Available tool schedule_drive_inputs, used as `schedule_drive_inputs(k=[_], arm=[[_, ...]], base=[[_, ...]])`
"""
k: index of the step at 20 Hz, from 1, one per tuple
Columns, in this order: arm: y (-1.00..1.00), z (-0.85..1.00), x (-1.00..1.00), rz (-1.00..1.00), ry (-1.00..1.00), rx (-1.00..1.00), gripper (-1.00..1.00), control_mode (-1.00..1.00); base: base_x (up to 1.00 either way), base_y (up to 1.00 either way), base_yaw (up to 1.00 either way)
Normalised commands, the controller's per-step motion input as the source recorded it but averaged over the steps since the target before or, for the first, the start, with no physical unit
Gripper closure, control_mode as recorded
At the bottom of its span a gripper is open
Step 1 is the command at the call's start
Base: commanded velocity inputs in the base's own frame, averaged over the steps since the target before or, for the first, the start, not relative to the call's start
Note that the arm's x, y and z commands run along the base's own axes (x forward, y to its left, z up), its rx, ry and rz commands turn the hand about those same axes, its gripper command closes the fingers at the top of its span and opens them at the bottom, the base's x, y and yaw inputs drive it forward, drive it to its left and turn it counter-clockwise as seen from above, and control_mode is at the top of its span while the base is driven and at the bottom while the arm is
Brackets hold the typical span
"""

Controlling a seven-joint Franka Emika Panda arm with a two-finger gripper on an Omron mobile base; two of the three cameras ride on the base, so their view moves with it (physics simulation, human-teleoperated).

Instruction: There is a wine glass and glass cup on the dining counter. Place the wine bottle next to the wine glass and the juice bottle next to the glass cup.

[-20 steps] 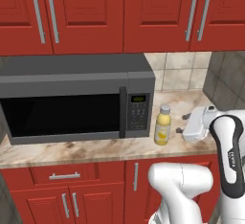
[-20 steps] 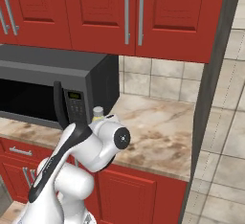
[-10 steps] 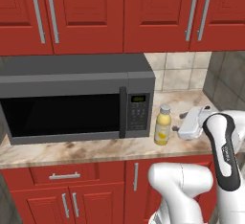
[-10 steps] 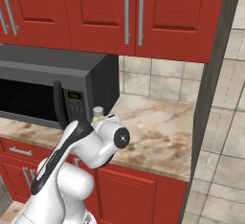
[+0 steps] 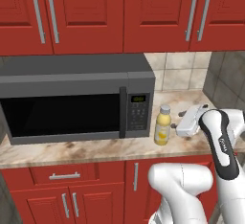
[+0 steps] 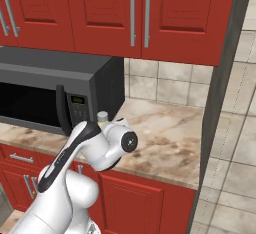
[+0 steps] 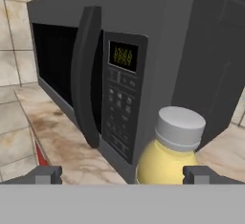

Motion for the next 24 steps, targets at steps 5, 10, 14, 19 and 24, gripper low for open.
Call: schedule_drive_inputs(k=[5, 10, 14, 19, 24], arm=[[-0.09, -0.17, 0.15, 0.00, 0.05, 0.01, -1.00, -1.00], [-0.01, -0.19, 0.08, -0.01, 0.03, 0.01, -1.00, -1.00], [0.00, -0.13, 0.13, -0.02, 0.00, 0.01, -1.00, -1.00], [0.00, -0.16, 0.02, -0.01, 0.00, 0.01, -1.00, -1.00], [0.01, -0.08, 0.09, 0.00, 0.00, 0.00, -1.00, -1.00]], base=[[0.00, 0.00, 0.00], [0.00, 0.00, 0.00], [0.00, 0.00, 0.00], [0.00, 0.00, 0.00], [0.00, 0.00, 0.00]])
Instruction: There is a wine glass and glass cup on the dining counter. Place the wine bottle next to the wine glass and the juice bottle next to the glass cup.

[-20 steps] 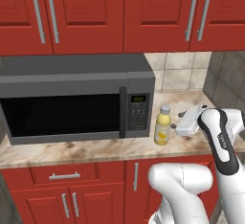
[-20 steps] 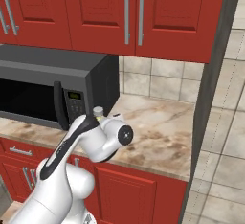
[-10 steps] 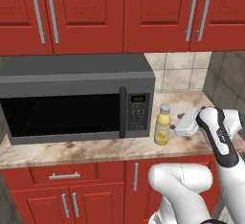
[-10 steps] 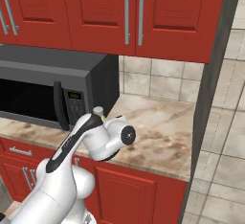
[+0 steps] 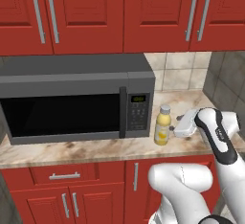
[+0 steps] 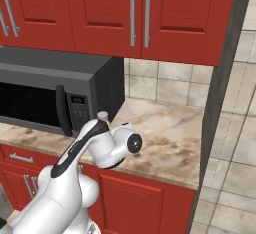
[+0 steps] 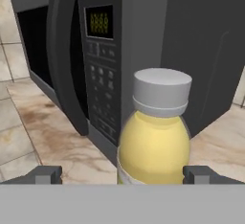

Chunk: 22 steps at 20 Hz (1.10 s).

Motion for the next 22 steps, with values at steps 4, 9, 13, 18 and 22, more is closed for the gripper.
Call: schedule_drive_inputs(k=[4, 9, 13, 18, 22], arm=[[0.01, -0.02, 0.05, 0.00, 0.00, 0.00, -1.00, -1.00], [0.03, -0.01, 0.09, 0.00, 0.00, 0.00, -1.00, -1.00], [0.02, -0.02, 0.05, 0.00, 0.00, 0.00, -1.00, -1.00], [0.09, -0.08, 0.01, 0.00, 0.00, 0.00, -1.00, -1.00], [0.00, -0.02, 0.07, 0.00, 0.00, 0.00, -1.00, -1.00]], base=[[0.00, 0.00, 0.00], [0.00, 0.00, 0.00], [0.00, 0.00, 0.00], [0.00, 0.00, 0.00], [0.00, 0.00, 0.00]])
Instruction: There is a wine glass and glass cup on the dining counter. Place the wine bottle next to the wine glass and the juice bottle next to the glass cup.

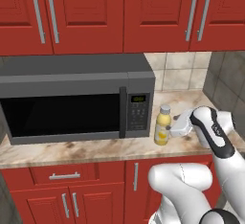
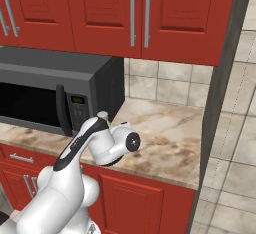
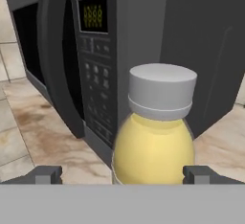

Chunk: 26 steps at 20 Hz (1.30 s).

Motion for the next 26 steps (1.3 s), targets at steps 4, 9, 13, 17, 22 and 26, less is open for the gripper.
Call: schedule_drive_inputs(k=[4, 9, 13, 17, 22, 26], arm=[[0.09, -0.06, 0.12, 0.00, 0.00, 0.00, -1.00, -1.00], [0.03, -0.04, 0.24, 0.00, 0.00, 0.00, -1.00, -1.00], [0.00, -0.03, 0.23, 0.00, 0.00, 0.00, -1.00, -1.00], [0.00, -0.03, 0.19, 0.00, 0.00, 0.00, -1.00, -1.00], [-0.01, -0.08, 0.09, 0.00, 0.01, 0.00, -1.00, -1.00], [0.00, -0.15, 0.10, 0.00, 0.00, 0.01, -1.00, -1.00]], base=[[0.00, 0.00, 0.00], [0.00, 0.00, 0.00], [0.00, 0.00, 0.00], [0.00, 0.00, 0.00], [0.00, 0.00, 0.00], [0.00, 0.00, 0.00]])
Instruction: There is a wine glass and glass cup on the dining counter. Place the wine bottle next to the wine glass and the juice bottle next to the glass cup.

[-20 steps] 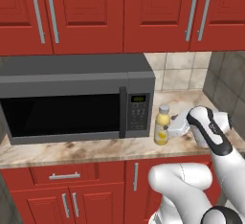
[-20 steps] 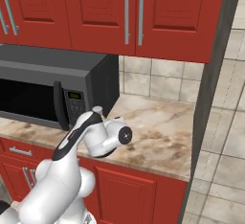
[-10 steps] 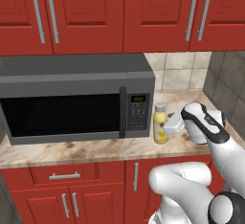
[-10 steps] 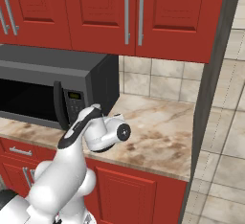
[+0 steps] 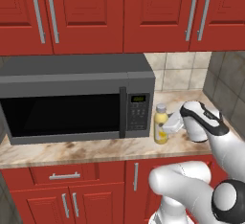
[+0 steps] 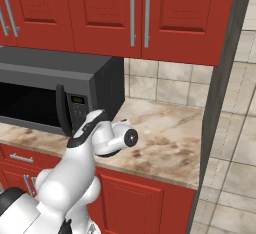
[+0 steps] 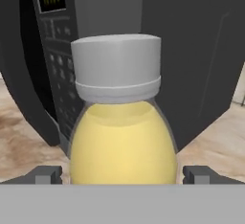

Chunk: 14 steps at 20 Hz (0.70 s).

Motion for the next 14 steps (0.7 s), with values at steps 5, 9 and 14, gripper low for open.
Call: schedule_drive_inputs(k=[5, 9, 14], arm=[[0.00, -0.18, 0.14, 0.00, 0.02, 0.01, -1.00, -1.00], [0.01, -0.18, 0.18, 0.00, 0.01, 0.01, -1.00, -1.00], [0.01, -0.09, 0.20, 0.00, 0.00, 0.01, -1.00, -1.00]], base=[[0.00, 0.00, 0.00], [0.00, 0.00, 0.00], [0.00, 0.00, 0.00]])
